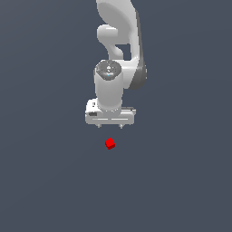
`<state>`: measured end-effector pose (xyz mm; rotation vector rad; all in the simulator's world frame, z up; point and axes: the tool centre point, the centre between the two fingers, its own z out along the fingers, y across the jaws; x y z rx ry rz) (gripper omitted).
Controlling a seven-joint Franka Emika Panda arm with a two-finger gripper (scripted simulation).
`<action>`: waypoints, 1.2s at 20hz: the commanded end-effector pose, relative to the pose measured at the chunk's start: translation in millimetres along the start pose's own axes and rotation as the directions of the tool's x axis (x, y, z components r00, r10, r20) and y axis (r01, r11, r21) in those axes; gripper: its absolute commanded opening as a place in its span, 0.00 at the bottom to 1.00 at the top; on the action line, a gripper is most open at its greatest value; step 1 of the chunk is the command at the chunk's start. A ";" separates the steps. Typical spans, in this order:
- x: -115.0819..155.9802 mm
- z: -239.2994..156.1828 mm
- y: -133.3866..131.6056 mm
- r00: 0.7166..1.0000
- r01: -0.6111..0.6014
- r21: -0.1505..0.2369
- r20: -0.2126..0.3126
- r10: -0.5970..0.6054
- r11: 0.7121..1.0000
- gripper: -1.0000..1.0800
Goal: Pick up the red cube and move it to a goal position.
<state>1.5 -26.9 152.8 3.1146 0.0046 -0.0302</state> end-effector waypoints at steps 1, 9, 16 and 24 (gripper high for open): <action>0.0 0.0 0.0 1.000 0.000 0.000 0.000 0.000 1.000 0.96; 1.8 10.6 0.9 0.999 0.043 0.002 -0.002 -0.043 0.999 0.96; 6.9 37.7 2.6 0.988 0.151 0.006 -0.008 -0.151 0.988 0.96; 17.1 86.5 3.7 0.940 0.341 0.012 -0.020 -0.341 0.940 0.96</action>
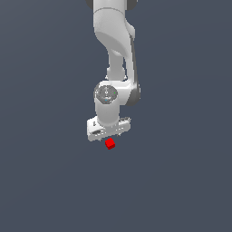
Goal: Pick up the red cube and move it to a goal position.
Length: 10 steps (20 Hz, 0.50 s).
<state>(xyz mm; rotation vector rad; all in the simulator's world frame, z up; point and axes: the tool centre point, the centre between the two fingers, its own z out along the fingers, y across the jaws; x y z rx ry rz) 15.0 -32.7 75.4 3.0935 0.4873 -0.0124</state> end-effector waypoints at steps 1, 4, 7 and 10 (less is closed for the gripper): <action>2.9 14.8 1.1 0.998 0.061 0.002 -0.004 -0.061 0.998 0.96; 6.0 29.4 2.0 0.993 0.119 0.004 -0.007 -0.119 0.993 0.96; 8.6 40.9 2.6 0.986 0.165 0.006 -0.009 -0.165 0.986 0.96; 10.7 49.0 3.0 0.980 0.198 0.006 -0.011 -0.198 0.980 0.96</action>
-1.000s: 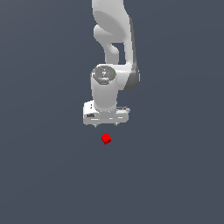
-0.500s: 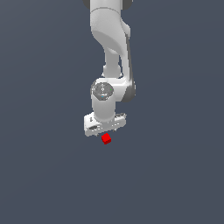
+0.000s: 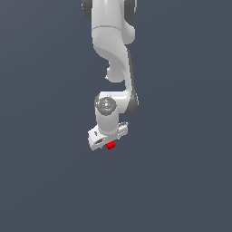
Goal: Pick up the red cube and move it to a goal position.
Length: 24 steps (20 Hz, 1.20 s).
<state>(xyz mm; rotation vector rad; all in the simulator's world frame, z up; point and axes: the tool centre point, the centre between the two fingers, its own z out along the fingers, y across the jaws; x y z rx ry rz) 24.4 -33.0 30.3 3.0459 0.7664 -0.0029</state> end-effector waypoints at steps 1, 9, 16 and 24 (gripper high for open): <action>1.8 6.0 0.6 1.000 0.027 0.000 -0.002 -0.027 1.000 0.96; 3.0 10.4 1.1 0.999 0.045 0.000 -0.002 -0.045 0.999 0.00; 3.0 10.4 1.1 0.999 0.045 0.000 -0.002 -0.045 0.999 0.00; 1.9 -1.7 -2.2 0.999 0.045 0.000 -0.002 -0.045 0.999 0.00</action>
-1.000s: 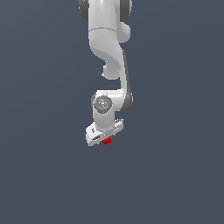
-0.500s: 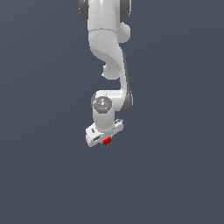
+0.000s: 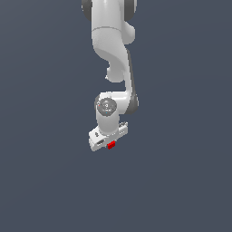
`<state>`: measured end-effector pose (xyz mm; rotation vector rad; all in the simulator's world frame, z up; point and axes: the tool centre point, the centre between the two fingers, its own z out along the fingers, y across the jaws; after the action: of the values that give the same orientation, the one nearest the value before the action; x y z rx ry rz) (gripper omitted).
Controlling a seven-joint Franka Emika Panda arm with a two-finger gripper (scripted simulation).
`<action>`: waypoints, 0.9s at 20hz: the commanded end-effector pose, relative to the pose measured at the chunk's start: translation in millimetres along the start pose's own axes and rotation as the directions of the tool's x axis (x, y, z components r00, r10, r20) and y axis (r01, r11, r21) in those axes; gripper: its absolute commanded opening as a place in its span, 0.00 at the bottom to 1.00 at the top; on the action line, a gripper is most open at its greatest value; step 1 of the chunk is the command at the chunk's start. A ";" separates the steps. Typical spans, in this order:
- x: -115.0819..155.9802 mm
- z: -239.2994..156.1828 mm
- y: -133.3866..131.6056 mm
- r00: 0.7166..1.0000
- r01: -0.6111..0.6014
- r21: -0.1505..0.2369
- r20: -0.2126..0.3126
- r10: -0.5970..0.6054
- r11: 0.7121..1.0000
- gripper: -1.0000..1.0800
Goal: Pick up the red cube and move it to a goal position.
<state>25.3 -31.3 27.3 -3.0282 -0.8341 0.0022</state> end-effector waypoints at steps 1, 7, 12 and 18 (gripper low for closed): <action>0.1 -8.4 -2.2 1.000 0.000 -0.001 -0.001 0.000 1.000 0.00; -1.6 -41.6 -12.8 1.000 0.001 -0.001 -0.001 -0.001 1.000 0.00; -3.7 -84.9 -26.5 1.000 0.001 -0.002 -0.001 -0.001 1.000 0.00; -6.5 -152.1 -47.5 1.000 0.001 -0.002 0.000 -0.001 1.000 0.00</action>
<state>-0.8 1.6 161.3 -3.0292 -0.8361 0.0020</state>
